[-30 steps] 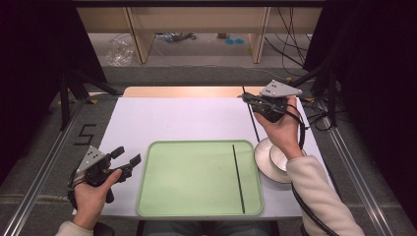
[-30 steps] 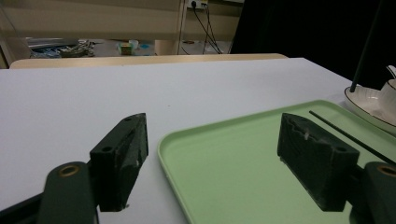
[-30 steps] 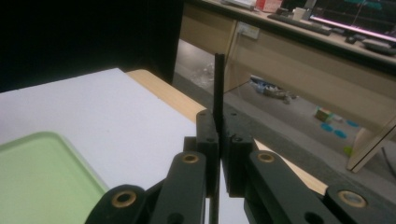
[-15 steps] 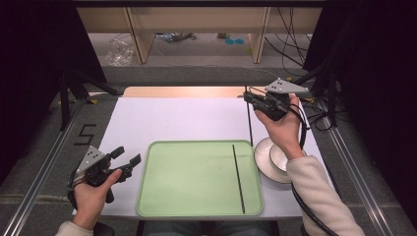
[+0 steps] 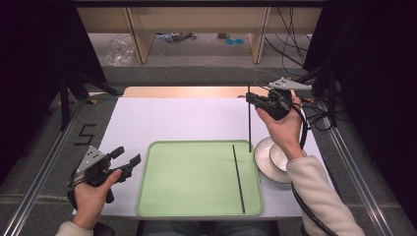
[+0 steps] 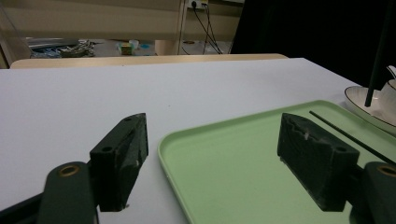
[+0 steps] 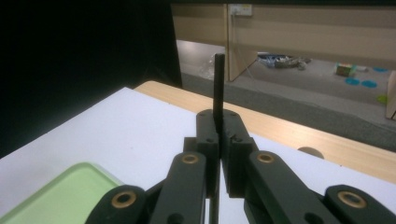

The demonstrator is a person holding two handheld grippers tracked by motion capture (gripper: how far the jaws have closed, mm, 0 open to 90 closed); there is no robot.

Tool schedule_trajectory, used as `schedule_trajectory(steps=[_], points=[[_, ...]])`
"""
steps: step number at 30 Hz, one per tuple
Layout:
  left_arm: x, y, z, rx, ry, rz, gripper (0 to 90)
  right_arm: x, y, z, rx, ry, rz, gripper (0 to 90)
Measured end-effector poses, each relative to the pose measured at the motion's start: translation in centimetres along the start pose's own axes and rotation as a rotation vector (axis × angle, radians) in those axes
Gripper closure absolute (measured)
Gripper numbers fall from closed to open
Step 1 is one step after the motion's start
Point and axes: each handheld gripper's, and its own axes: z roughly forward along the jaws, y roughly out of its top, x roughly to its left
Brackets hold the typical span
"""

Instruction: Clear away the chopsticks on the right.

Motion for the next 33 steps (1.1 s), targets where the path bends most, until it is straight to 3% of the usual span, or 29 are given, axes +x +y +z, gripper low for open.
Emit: schedule_trajectory(steps=[6, 8, 10, 13, 19, 25, 27, 29, 30, 33], points=[[0.0, 0.0, 0.0, 0.0, 0.0, -0.001, 24.6, -0.1, -0.1, 0.1, 0.017, 0.007, 0.038, 88.1], [0.0, 0.0, 0.0, 0.0, 0.001, -0.001, 24.6, -0.2, -0.1, 0.1, 0.024, 0.0, 0.031, 88.1], [0.0, 0.0, 0.0, -0.001, 0.001, -0.001, 24.6, -0.1, -0.1, 0.2, 0.055, -0.001, 0.071, 88.1], [0.0, 0.0, 0.0, -0.001, 0.001, -0.001, 24.6, -0.1, -0.2, 0.2, 0.078, -0.018, 0.088, 88.1], [0.0, 0.0, 0.0, 0.0, 0.001, 0.0, 24.6, 0.1, -0.2, 0.6, 0.205, -0.048, 0.126, 88.1], [0.0, 0.0, 0.0, -0.001, 0.0, -0.001, 24.6, 0.1, -0.4, 0.9, 0.263, -0.066, 0.166, 88.1], [0.0, 0.0, 0.0, -0.002, 0.001, 0.0, 24.6, 0.2, -0.4, 0.8, 0.288, -0.074, 0.204, 88.1], [0.0, 0.0, 0.0, -0.002, 0.0, 0.0, 24.6, 0.0, -0.5, 0.9, 0.297, -0.08, 0.202, 88.1], [0.0, 0.0, 0.0, -0.002, 0.0, -0.001, 24.6, 0.1, -0.5, 0.9, 0.314, -0.084, 0.226, 88.1], [0.0, 0.0, 0.0, -0.001, 0.0, 0.0, 24.6, -0.1, -0.6, 1.0, 0.32, -0.082, 0.226, 88.1]])
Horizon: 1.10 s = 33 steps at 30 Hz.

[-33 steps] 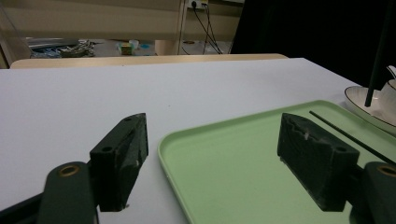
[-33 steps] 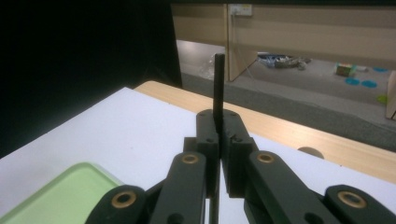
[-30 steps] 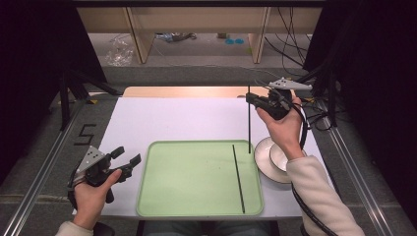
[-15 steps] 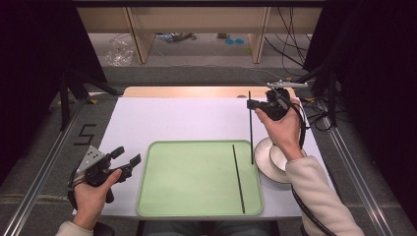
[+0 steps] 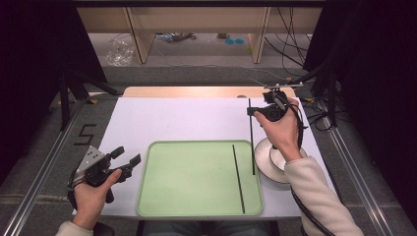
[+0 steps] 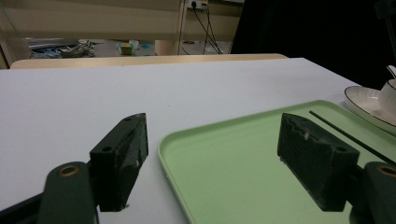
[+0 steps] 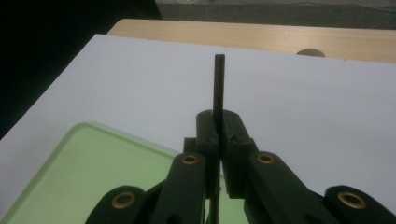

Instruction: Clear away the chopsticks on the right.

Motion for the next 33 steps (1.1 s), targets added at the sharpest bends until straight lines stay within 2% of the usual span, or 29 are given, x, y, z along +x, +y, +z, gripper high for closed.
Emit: schedule_trajectory(steps=[3, 4, 6, 10, 11, 13, 14, 15, 17, 18, 20, 21, 22, 23, 25, 26, 27, 29, 30, 31, 32, 33], points=[[0.0, 0.0, 0.0, 0.0, 0.0, -0.001, 24.6, 0.1, 0.0, 0.0, 0.017, -0.009, 0.007, 88.1], [0.0, 0.0, 0.0, -0.001, 0.0, -0.001, 24.6, 0.1, 0.0, 0.0, 0.035, -0.025, 0.012, 88.1], [0.0, 0.0, 0.0, 0.0, 0.0, -0.001, 24.6, 0.1, 0.0, 0.1, 0.041, -0.01, 0.025, 88.1], [0.0, 0.0, 0.0, 0.0, 0.0, -0.001, 24.6, 0.0, -0.2, 0.5, 0.07, -0.022, 0.024, 88.1], [0.0, 0.0, 0.0, 0.0, 0.0, 0.0, 24.6, 0.2, -0.1, 0.5, 0.095, -0.034, 0.051, 88.1], [0.0, 0.0, 0.0, 0.0, 0.0, 0.0, 24.6, 0.3, -0.2, 0.7, 0.121, -0.04, 0.066, 88.1], [0.0, 0.0, 0.0, 0.0, 0.0, -0.001, 24.6, 0.0, -0.3, 0.9, 0.122, -0.043, 0.035, 88.1], [0.0, 0.0, 0.0, 0.0, 0.0, -0.001, 24.5, 0.0, -0.4, 1.0, 0.13, -0.03, 0.051, 88.1], [0.0, 0.0, 0.0, 0.0, 0.0, 0.0, 24.6, 0.0, -0.5, 1.1, 0.148, -0.036, 0.057, 88.1], [0.0, 0.0, 0.0, 0.0, 0.0, 0.0, 24.6, 0.1, -0.5, 1.2, 0.163, -0.038, 0.084, 88.1], [0.0, 0.0, 0.0, 0.0, 0.0, 0.0, 24.6, -0.1, -0.5, 1.3, 0.179, -0.047, 0.069, 88.1], [0.0, 0.0, 0.0, 0.0, -0.001, 0.0, 24.6, 0.0, -0.6, 1.4, 0.185, -0.047, 0.095, 88.1], [0.0, 0.0, 0.0, -0.001, -0.001, -0.001, 24.6, 0.0, -0.6, 1.5, 0.205, -0.044, 0.102, 88.1], [0.0, 0.0, 0.0, -0.001, 0.0, -0.001, 24.6, 0.3, -0.6, 1.4, 0.233, -0.044, 0.146, 88.1], [0.0, 0.0, 0.0, -0.001, -0.001, -0.001, 24.6, 0.1, -0.8, 1.8, 0.243, -0.045, 0.146, 88.1], [0.0, 0.0, 0.0, -0.001, -0.001, -0.001, 24.6, 0.0, -0.9, 2.0, 0.229, -0.046, 0.128, 88.1], [0.0, 0.0, 0.0, -0.001, -0.001, -0.001, 24.6, 0.2, -0.9, 2.0, 0.266, -0.058, 0.166, 88.1], [0.0, 0.0, 0.0, -0.001, -0.001, 0.0, 24.6, 0.3, -1.0, 2.2, 0.294, -0.057, 0.197, 88.1], [0.0, 0.0, 0.0, -0.001, -0.001, -0.001, 24.6, 0.1, -1.1, 2.5, 0.282, -0.059, 0.175, 88.1], [0.0, 0.0, 0.0, -0.001, -0.001, -0.001, 24.6, 0.3, -1.1, 2.5, 0.317, -0.061, 0.2, 88.1], [0.0, 0.0, 0.0, -0.001, -0.001, -0.001, 24.6, 0.2, -1.3, 2.8, 0.302, -0.06, 0.189, 88.1], [0.0, 0.0, 0.0, 0.0, -0.001, -0.001, 24.6, 0.4, -1.3, 2.9, 0.338, -0.069, 0.219, 88.1]])
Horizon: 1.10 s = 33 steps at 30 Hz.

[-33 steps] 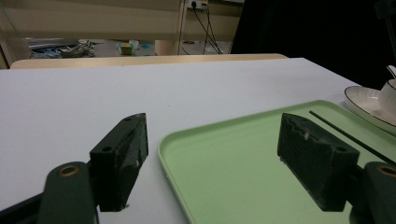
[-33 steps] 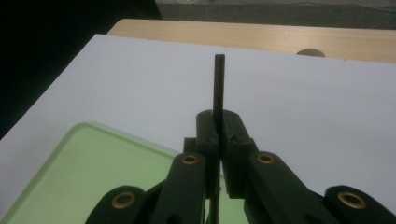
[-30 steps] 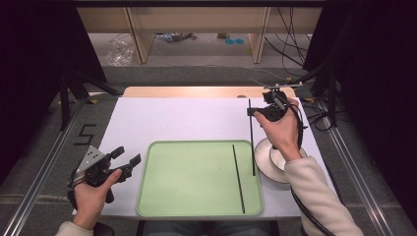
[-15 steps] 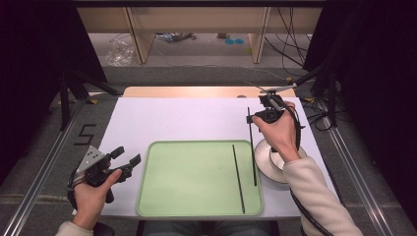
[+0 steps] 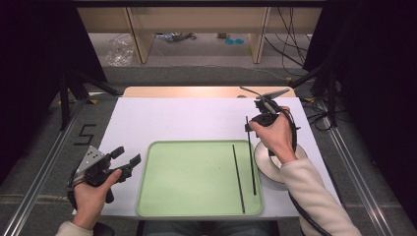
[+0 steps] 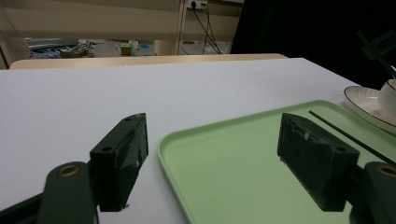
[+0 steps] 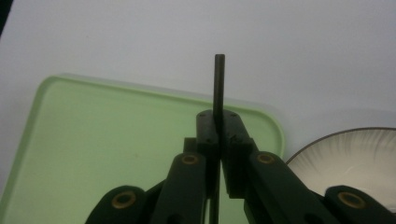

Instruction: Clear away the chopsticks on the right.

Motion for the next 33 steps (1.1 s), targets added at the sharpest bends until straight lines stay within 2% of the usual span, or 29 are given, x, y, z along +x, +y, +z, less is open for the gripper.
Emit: schedule_trajectory(steps=[3, 6, 8, 12, 26, 32, 33], points=[[0.0, 0.0, 0.0, 0.0, 0.0, 0.0, 24.6, -0.2, -0.1, 0.9, 0.004, -0.003, -0.022, 88.1], [0.0, 0.0, 0.0, 0.001, 0.0, -0.001, 24.6, -0.1, -0.1, 1.6, 0.045, -0.02, 0.016, 88.1], [0.0, 0.0, 0.0, 0.001, 0.0, 0.001, 24.6, -0.3, -0.2, 2.1, 0.06, -0.025, -0.002, 88.1], [0.0, 0.0, 0.0, 0.0, 0.001, -0.001, 24.5, -0.4, -0.3, 2.9, 0.089, -0.036, 0.012, 88.1], [0.0, 0.0, 0.0, 0.002, 0.0, -0.001, 24.6, -0.8, -0.7, 4.7, 0.138, -0.079, 0.052, 88.1], [0.0, 0.0, 0.0, 0.001, 0.0, -0.002, 24.6, -1.0, -0.9, 5.3, 0.158, -0.08, 0.07, 88.0], [0.0, 0.0, 0.0, 0.001, 0.0, -0.002, 24.6, -0.9, -1.0, 5.5, 0.165, -0.1, 0.07, 88.0]])
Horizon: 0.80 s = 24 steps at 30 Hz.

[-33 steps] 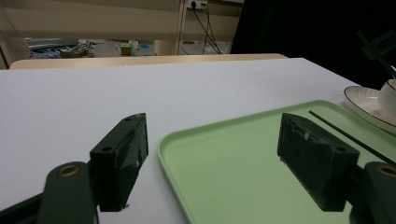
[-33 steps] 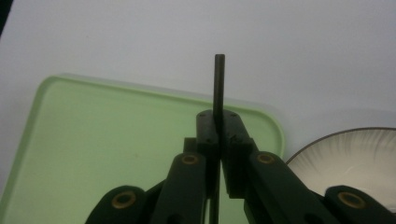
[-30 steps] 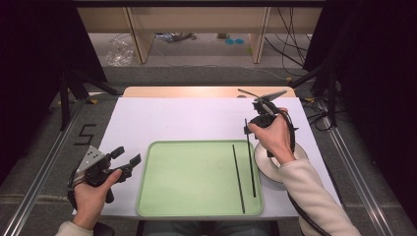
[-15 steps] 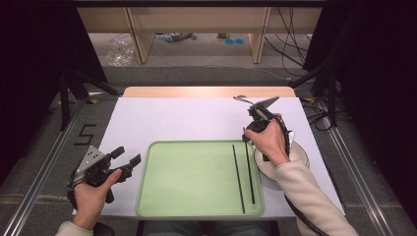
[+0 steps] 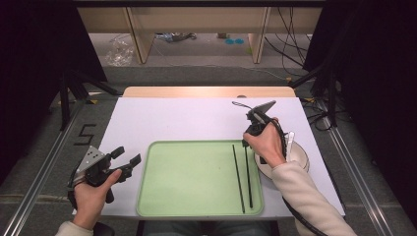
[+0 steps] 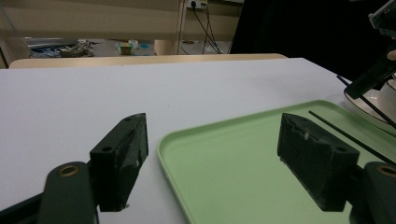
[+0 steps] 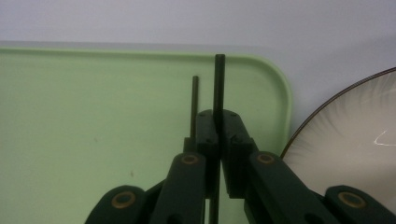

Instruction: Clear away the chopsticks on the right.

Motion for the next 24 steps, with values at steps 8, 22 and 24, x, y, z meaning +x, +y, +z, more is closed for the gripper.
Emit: schedule_trajectory(steps=[8, 22, 24], points=[[0.0, 0.0, 0.0, 0.0, 0.0, 0.0, 24.6, 0.0, -0.2, 1.1, 0.033, -0.021, 0.018, 87.9], [0.0, 0.0, 0.0, 0.0, 0.0, -0.001, 24.6, 0.4, -0.5, 2.6, 0.096, -0.066, 0.078, 87.2], [0.0, 0.0, 0.0, 0.001, -0.001, 0.0, 24.6, 0.4, -0.5, 2.7, 0.102, -0.073, 0.066, 85.5]])
